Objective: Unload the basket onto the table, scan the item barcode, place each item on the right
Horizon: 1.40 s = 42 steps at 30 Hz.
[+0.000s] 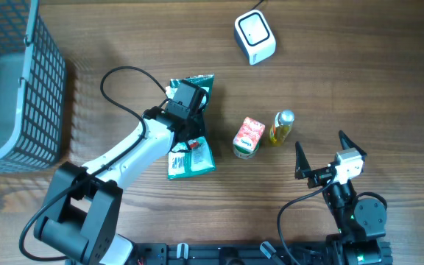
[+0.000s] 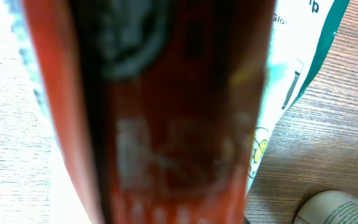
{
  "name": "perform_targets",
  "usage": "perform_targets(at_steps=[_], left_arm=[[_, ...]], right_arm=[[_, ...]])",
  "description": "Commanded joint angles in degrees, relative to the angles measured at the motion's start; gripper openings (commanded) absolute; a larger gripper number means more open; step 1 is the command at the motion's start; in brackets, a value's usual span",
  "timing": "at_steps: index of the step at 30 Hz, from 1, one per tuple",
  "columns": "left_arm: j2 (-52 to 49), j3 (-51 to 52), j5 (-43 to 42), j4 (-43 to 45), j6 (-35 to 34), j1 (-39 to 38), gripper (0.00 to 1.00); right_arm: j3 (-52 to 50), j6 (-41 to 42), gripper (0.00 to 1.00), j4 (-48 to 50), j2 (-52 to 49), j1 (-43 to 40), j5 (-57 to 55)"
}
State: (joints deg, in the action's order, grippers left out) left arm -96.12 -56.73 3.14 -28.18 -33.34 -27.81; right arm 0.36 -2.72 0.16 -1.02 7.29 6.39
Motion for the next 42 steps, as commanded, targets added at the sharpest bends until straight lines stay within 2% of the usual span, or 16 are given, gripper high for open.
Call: perform_targets(at_steps=[1, 14, 18, 25, 28, 31, 34, 42], left_arm=[[-0.5, 0.33, -0.28, 0.39, -0.59, -0.39, 0.06], [-0.83, 0.33, 2.99, 1.68, -0.66, -4.92, 0.04], [-1.42, 0.37, 5.33, 1.4, -6.54, -4.98, 0.04], [-1.42, 0.39, 14.32, -0.39, -9.75, -4.98, 0.05], [-1.42, 0.39, 15.76, -0.31, -7.34, -4.98, 0.04], [-1.42, 0.39, 21.88, -0.42, -3.48, -4.96, 0.04], [-1.42, 0.39, 23.78, -0.61, -0.07, -4.9, 0.04], [-1.42, 0.39, 23.74, -1.66, 0.33, -4.44, 0.08]], right_arm=[[-0.07, -0.26, 1.0, 0.2, 0.11, -0.17, 0.07], [-0.07, -0.26, 1.0, 0.2, 0.11, -0.17, 0.07], [-0.07, -0.26, 1.0, 0.2, 0.11, -0.17, 0.07], [-0.07, -0.26, 1.0, 0.2, 0.11, -0.17, 0.07], [-0.07, -0.24, 1.0, 0.2, 0.11, -0.17, 0.07], [-0.07, -0.26, 1.0, 0.2, 0.11, -0.17, 0.07], [-0.07, -0.24, 1.0, 0.2, 0.11, -0.17, 0.07], [-0.07, -0.26, 1.0, 0.2, 0.11, -0.17, 0.07]])
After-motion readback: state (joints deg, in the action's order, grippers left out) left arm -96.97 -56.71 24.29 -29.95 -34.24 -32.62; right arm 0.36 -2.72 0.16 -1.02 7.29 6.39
